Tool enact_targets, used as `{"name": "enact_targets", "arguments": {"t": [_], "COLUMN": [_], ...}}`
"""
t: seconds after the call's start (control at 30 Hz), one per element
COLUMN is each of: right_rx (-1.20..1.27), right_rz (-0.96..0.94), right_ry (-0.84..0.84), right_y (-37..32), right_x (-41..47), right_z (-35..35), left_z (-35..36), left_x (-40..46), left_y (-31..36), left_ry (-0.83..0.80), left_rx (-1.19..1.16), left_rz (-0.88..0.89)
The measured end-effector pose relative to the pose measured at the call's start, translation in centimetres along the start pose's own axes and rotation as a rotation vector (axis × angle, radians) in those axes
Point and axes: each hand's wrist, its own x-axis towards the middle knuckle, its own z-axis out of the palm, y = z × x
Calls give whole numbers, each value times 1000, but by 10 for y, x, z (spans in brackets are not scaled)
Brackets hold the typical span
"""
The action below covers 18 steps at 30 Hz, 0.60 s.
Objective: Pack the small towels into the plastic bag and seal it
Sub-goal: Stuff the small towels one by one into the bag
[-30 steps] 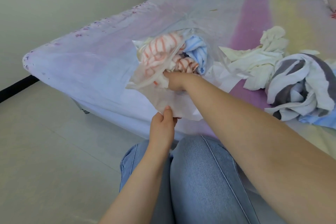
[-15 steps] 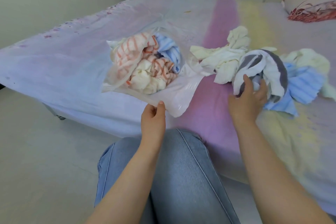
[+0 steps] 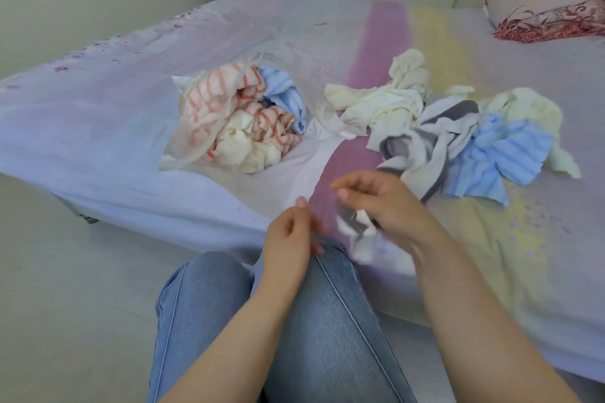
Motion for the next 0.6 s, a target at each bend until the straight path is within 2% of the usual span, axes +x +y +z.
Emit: {"name": "enact_targets", "arguments": {"t": [0.07, 0.13, 0.17, 0.2, 0.27, 0.3, 0.33, 0.37, 0.43, 0.5, 0.53, 0.6], "right_rx": [373, 526, 432, 220, -362, -615, -788, -877, -905, -875, -817, -652], "right_rz": [47, 90, 71, 16, -149, -208, -199, -111, 178, 350, 367, 258], "right_ry": [-135, -95, -27, 79, 394, 544, 646, 683, 606, 537, 531, 558], "right_y": [0, 7, 13, 20, 32, 37, 41, 45, 51, 59, 59, 48], "right_x": [-17, -19, -17, -12, 1, 11, 23, 36, 60, 77, 81, 81], "right_z": [17, 20, 18, 13, -2, -15, -29, -44, -72, -89, -92, -88], "left_z": [5, 3, 1, -2, -5, -7, -9, -12, -16, -19, -20, -21], "left_x": [-5, -2, 1, 3, 8, 8, 6, 3, -5, -11, -12, -10], "left_y": [1, -4, -5, -5, -3, -2, 2, 7, 18, 26, 28, 30], "left_ry": [-303, -466, -445, -359, -166, -121, -93, -55, 28, 60, 51, -36], "left_rx": [-104, -257, -263, -208, -57, -14, 10, 43, 112, 143, 157, 212], "left_rz": [5, -52, -69, -49, 31, 57, 85, 114, 180, 237, 263, 309]}}
